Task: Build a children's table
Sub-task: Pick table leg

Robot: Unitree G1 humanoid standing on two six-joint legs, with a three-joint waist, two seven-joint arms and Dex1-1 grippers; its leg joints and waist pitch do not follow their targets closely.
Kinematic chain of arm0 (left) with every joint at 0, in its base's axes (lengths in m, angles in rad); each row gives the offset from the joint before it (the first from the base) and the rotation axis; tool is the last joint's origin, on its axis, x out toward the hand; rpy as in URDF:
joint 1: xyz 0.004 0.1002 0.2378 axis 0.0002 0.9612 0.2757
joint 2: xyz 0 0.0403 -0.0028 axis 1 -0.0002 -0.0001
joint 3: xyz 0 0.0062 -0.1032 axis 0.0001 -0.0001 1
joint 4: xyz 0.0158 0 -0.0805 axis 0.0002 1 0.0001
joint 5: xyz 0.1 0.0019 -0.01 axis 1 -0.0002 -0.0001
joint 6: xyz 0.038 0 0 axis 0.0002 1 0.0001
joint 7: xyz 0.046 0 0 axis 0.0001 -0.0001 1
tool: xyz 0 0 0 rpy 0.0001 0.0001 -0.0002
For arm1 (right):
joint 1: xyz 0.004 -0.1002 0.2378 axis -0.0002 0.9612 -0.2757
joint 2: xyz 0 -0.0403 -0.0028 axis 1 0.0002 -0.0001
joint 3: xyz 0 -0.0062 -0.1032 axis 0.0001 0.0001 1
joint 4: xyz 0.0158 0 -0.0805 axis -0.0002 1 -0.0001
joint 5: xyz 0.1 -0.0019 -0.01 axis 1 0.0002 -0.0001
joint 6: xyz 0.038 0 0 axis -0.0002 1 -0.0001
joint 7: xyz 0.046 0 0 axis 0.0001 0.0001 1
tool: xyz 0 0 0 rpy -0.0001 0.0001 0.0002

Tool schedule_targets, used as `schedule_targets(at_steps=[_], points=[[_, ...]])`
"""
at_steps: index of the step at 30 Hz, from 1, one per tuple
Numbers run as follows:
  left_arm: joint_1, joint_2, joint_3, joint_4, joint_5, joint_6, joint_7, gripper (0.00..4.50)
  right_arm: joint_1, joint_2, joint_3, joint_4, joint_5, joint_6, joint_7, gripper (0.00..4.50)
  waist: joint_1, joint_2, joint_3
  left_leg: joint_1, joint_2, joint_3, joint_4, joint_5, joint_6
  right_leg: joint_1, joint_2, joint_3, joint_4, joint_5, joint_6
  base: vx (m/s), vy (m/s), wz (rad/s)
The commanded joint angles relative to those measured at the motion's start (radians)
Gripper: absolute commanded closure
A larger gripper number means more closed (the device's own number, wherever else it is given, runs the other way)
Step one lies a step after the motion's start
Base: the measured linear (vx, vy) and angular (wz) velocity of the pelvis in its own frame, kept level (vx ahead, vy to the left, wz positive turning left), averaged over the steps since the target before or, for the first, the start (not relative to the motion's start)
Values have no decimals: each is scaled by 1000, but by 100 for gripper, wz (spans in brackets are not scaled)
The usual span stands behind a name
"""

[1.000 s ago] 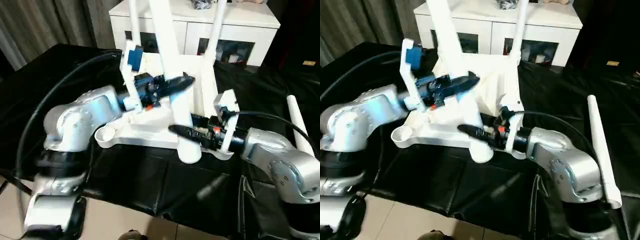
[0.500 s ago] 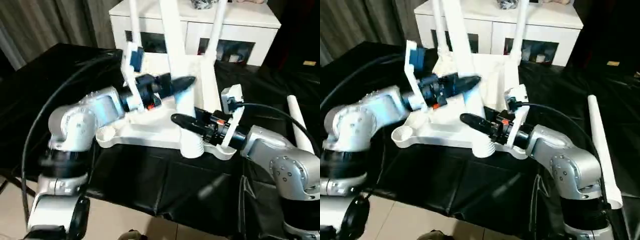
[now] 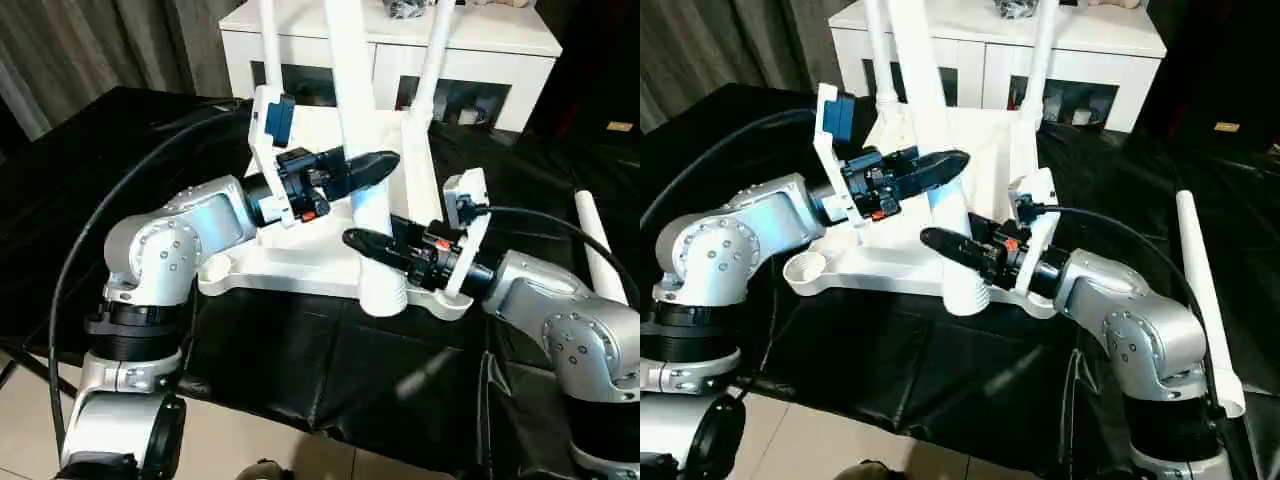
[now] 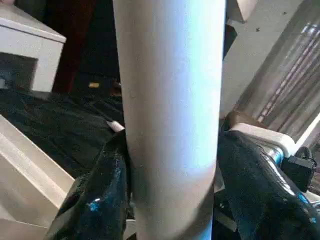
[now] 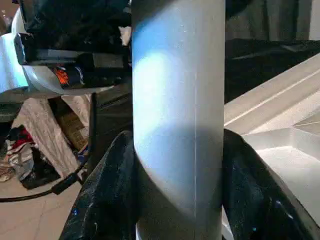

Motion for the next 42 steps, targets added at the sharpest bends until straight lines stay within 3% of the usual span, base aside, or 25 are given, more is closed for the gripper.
schedule_targets(at_steps=[1,4,11,12,13,29,31,42], points=[[-6,-12,-10,-23,-20,22,6,209,3,-10,12,-27,16,0,3,267,2,-12,-65,28,121,-59,-85,-137,-11,39,-134,75,-86,-139,-198,0,0,0],[-7,-13,4,-21,-30,28,7,242,4,-12,13,-28,14,-2,4,267,3,-14,-66,27,120,-59,-84,-128,-10,41,-137,75,-86,-129,-199,0,0,0],[-9,-4,14,-18,-9,7,8,264,-4,-27,35,-5,-44,-53,9,267,2,-19,-63,26,119,-58,-84,-135,-6,39,-138,76,-90,-160,-192,0,0,0],[-10,-5,16,-18,-6,0,9,265,-6,-29,37,-3,-47,-56,11,211,3,-18,-63,26,119,-58,-83,-135,-6,39,-139,76,-90,-163,-192,0,0,0],[-9,0,9,-24,9,-20,3,266,-11,-29,35,4,-44,-52,11,198,2,-18,-63,26,119,-58,-85,-136,-5,39,-136,76,-90,-168,-190,0,0,0],[-4,56,-136,-98,91,-78,-122,266,-52,-82,98,43,-48,1,58,72,0,-28,-62,27,120,-56,-84,-115,1,39,-137,76,-88,-154,-189,0,0,0],[-2,66,-149,-101,101,-83,-137,266,-56,-87,103,47,-49,5,62,70,0,-27,-63,28,121,-57,-84,-110,-2,39,-136,75,-85,-140,-193,0,0,0],[-6,100,-178,-93,144,-128,-188,266,-73,-102,89,63,-23,41,80,176,0,-31,-63,29,122,-55,-82,-101,-3,42,-139,75,-79,-93,-215,0,0,0]])
